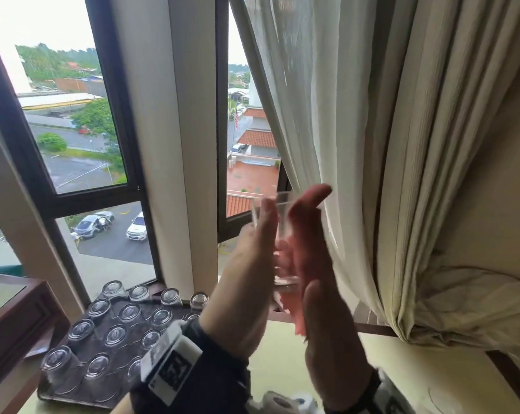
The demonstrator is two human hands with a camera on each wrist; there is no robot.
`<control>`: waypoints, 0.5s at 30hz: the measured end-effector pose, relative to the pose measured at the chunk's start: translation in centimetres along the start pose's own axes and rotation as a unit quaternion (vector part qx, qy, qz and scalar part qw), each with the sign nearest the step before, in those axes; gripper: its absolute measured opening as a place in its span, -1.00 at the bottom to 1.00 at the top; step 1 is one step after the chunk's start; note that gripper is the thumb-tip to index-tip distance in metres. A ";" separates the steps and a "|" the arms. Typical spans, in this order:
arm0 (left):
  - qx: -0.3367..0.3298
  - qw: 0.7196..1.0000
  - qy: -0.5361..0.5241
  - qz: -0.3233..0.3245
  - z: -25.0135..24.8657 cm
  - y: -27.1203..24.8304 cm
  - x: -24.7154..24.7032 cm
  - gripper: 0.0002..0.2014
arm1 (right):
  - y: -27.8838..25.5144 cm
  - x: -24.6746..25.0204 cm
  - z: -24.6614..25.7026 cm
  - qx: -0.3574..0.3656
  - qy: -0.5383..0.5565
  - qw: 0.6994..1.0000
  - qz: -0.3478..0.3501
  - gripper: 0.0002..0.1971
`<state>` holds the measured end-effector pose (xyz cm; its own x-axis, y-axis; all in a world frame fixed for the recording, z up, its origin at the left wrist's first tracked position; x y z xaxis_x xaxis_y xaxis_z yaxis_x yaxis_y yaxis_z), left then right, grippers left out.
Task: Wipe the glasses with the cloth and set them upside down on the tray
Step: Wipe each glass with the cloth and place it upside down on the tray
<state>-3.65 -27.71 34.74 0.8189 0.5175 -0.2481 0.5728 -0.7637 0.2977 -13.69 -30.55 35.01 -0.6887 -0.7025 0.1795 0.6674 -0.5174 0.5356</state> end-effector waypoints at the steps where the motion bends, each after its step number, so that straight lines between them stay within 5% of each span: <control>1: -0.001 1.000 0.017 0.011 -0.5 0.4 0.3 -0.29 | -0.9 -0.6 -0.5 0.036 -0.028 0.999 0.006 -0.40; 3: 0.001 0.999 0.035 0.032 -1.5 1.1 0.8 -0.44 | -2.1 -1.5 -2.1 0.023 -0.019 1.000 0.010 -0.47; 5: -0.014 0.998 0.042 0.043 -2.7 1.5 1.2 -0.67 | -2.7 -1.4 -4.8 -0.127 0.034 0.991 -0.019 -0.37; 8: -0.041 0.995 0.077 0.045 -2.7 2.0 1.5 -0.47 | -3.1 -1.0 -8.6 -0.276 0.131 0.950 -0.060 -0.36; 15: -0.108 0.975 0.180 0.079 -1.4 0.4 2.6 -0.24 | -0.3 0.6 -6.2 -0.272 0.521 0.802 -0.103 -0.35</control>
<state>-1.23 -26.08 35.51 0.8351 0.5310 0.1438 0.4004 -0.7659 0.5030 -12.56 -33.89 29.81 -0.3786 -0.4550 -0.8060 0.7897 -0.6129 -0.0249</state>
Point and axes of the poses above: each hand's wrist, its own y-axis towards the middle knuckle, its own x-axis out of the back of the hand, z = x × y, the point moved 7 cm from there along y, towards the middle knuckle, and after that the axes turned 9 degrees about -x, right-handed, at the moved point
